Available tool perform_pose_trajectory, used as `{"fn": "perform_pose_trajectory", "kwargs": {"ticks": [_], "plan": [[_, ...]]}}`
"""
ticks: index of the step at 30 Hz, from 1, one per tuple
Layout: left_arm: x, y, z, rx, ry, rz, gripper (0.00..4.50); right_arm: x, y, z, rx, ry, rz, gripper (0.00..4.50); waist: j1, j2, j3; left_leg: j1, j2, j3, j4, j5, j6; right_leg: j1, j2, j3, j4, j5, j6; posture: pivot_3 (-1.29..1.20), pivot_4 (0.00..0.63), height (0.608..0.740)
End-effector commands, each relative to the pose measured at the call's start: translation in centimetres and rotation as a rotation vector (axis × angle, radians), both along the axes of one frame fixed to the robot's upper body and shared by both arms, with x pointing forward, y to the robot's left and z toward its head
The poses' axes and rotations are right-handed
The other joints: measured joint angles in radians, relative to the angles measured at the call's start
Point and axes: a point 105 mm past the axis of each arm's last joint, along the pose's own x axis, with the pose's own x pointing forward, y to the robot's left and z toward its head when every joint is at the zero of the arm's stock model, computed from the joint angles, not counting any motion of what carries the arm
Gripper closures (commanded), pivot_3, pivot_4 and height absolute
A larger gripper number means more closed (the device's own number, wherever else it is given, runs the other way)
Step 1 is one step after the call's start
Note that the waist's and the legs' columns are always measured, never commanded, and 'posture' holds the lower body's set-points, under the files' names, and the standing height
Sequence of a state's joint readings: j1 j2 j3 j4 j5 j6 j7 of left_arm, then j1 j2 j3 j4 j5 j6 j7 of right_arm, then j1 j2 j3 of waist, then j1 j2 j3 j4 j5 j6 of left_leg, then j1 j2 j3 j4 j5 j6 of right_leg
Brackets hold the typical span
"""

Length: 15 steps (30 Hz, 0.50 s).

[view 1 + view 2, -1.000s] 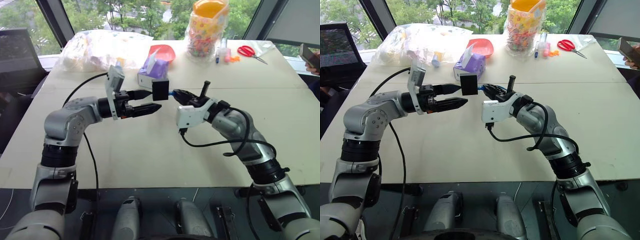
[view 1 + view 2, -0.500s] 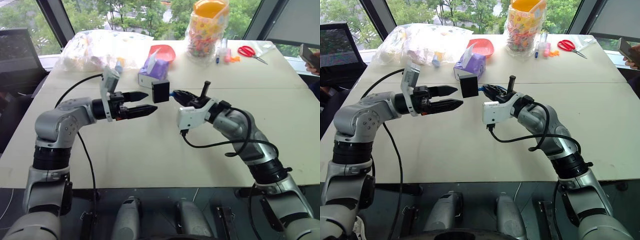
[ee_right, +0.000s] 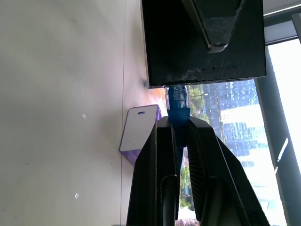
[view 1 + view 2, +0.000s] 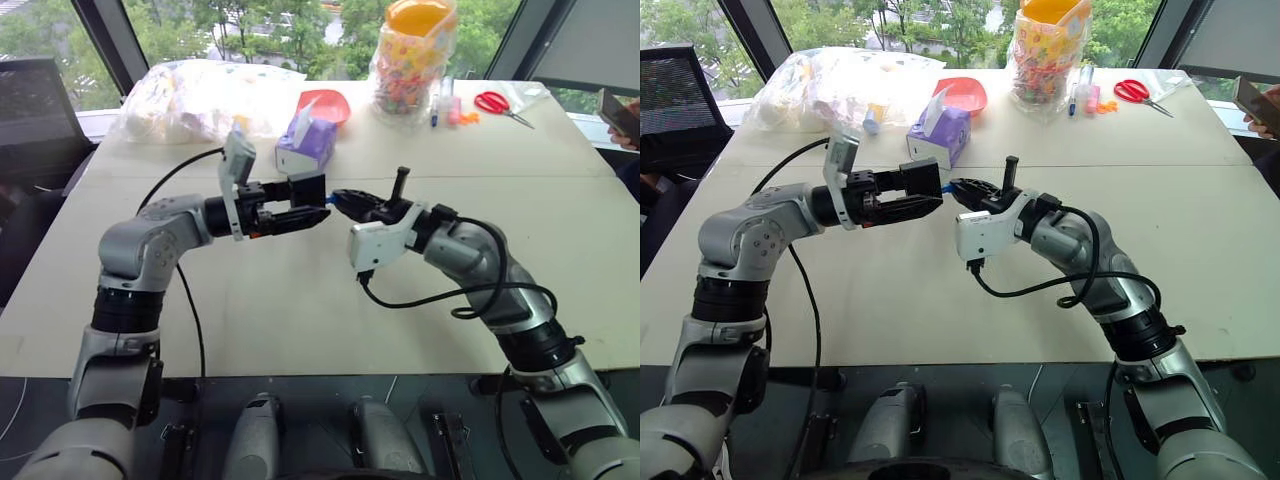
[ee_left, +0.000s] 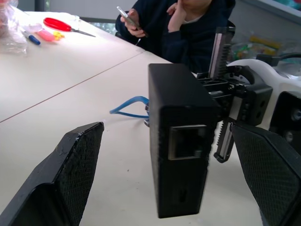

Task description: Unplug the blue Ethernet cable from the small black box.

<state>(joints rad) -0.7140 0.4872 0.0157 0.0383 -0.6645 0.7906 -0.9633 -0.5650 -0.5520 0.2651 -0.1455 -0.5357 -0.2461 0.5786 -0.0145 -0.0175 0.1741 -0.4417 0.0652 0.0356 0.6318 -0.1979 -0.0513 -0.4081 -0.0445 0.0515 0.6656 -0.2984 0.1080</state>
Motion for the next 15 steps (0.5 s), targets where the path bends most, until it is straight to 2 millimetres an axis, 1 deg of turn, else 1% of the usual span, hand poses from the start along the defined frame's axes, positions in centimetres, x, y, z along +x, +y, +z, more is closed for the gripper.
{"fn": "perform_pose_trajectory", "kwargs": {"ticks": [1,2,3,4,9,10,11,12,15], "plan": [[0.0,-0.3,1.5,-0.029,-0.062,-0.021,0.26,-0.5,0.1,1.3,0.017,-0.041,0.019,4.50,0.000,0.000,0.000,0.000,0.000,0.000,0.000,0.000,0.000,0.000,0.000,0.000,0.000,0.000,0.000,0.00,0.150,0.735],[0.0,-0.3,1.5,-0.031,-0.063,-0.019,0.56,-0.5,0.1,1.3,0.016,-0.040,0.018,4.50,0.000,0.000,0.000,0.000,0.000,0.000,0.000,0.000,0.000,0.000,0.000,0.000,0.000,0.000,0.000,0.00,0.150,0.735],[0.0,-0.2,1.6,-0.034,-0.064,-0.018,0.77,-0.5,0.0,1.2,0.015,-0.039,0.016,4.50,0.000,0.000,0.000,0.000,0.000,0.000,0.000,0.000,0.000,0.000,0.000,0.000,0.000,0.000,0.000,0.00,0.150,0.735],[0.0,-0.2,1.6,-0.035,-0.064,-0.019,1.13,-0.4,0.0,1.2,0.014,-0.038,0.015,4.50,0.000,0.000,0.000,0.000,0.000,0.000,0.000,0.000,0.000,0.000,0.000,0.000,0.000,0.000,0.000,0.00,0.150,0.735],[-0.2,0.3,1.5,-0.026,-0.063,-0.019,3.05,-0.3,-0.1,1.1,0.013,-0.035,0.011,4.50,0.000,0.000,0.000,0.000,0.000,0.000,0.000,0.000,0.000,0.000,0.000,0.000,0.000,0.000,0.000,0.00,0.150,0.735],[-0.3,0.4,1.5,-0.022,-0.062,-0.018,3.58,-0.3,-0.2,1.2,0.013,-0.034,0.009,4.50,0.000,0.000,0.000,0.000,0.000,0.000,0.000,0.000,0.000,0.000,0.000,0.000,0.000,0.000,0.000,0.00,0.150,0.735],[-0.3,0.6,1.4,-0.014,-0.058,-0.014,3.82,-0.2,-0.3,1.2,0.018,-0.032,0.005,4.50,0.000,0.000,0.000,0.000,0.000,0.000,0.000,0.000,0.000,0.000,0.000,0.000,0.000,0.000,0.000,0.00,0.150,0.735],[-0.3,0.7,1.3,-0.008,-0.055,-0.010,3.92,-0.1,-0.3,1.2,0.021,-0.030,0.003,4.50,0.000,0.000,0.000,0.000,0.000,0.000,0.000,0.000,0.000,0.000,0.000,0.000,0.000,0.000,0.000,0.00,0.150,0.735],[-0.4,0.8,1.1,0.017,-0.054,-0.016,3.96,0.0,-0.2,1.5,0.053,-0.008,0.007,4.50,0.000,0.000,0.000,0.000,0.000,0.000,0.000,0.000,0.000,0.000,0.000,0.000,0.000,0.000,0.000,0.00,0.150,0.735]]}}
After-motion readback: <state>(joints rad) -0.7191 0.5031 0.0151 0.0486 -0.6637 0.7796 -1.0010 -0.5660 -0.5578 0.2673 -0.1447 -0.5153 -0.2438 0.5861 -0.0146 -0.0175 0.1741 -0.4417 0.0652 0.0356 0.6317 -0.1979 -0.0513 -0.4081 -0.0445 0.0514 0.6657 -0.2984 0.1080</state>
